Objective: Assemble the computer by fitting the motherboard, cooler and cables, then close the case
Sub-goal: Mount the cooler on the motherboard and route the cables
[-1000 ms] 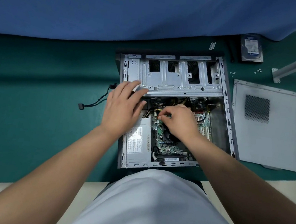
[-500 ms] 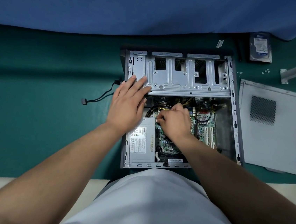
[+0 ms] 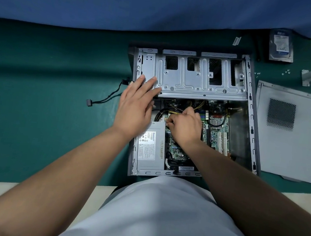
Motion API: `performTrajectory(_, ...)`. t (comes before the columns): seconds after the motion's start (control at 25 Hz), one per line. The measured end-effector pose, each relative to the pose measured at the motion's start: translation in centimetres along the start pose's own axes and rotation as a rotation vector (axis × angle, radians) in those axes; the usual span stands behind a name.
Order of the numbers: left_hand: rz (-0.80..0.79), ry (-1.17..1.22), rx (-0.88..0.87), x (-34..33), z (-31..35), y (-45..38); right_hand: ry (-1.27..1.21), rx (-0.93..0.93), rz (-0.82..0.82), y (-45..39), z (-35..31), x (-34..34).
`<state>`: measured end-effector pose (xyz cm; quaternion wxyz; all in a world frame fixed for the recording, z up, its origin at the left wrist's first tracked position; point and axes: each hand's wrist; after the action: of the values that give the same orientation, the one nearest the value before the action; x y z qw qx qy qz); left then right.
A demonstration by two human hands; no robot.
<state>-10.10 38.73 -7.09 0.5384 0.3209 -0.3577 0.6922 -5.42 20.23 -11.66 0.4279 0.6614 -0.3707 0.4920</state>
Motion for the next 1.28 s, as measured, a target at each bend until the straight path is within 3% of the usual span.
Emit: performTrajectory(1.28,-0.007,0.005,-0.006,-0.6,-0.4,0.1,0.072,-0.055,-0.17,-1.1,-0.9,0.3)
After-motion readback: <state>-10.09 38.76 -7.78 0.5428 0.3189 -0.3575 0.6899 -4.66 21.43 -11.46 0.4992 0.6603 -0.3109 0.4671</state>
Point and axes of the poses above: each hand's wrist, its own y-axis away from the middle knuckle, its own x-axis out of the back of the hand, z = x × y, and after that the axes turned 7 degrees about z, right-handed
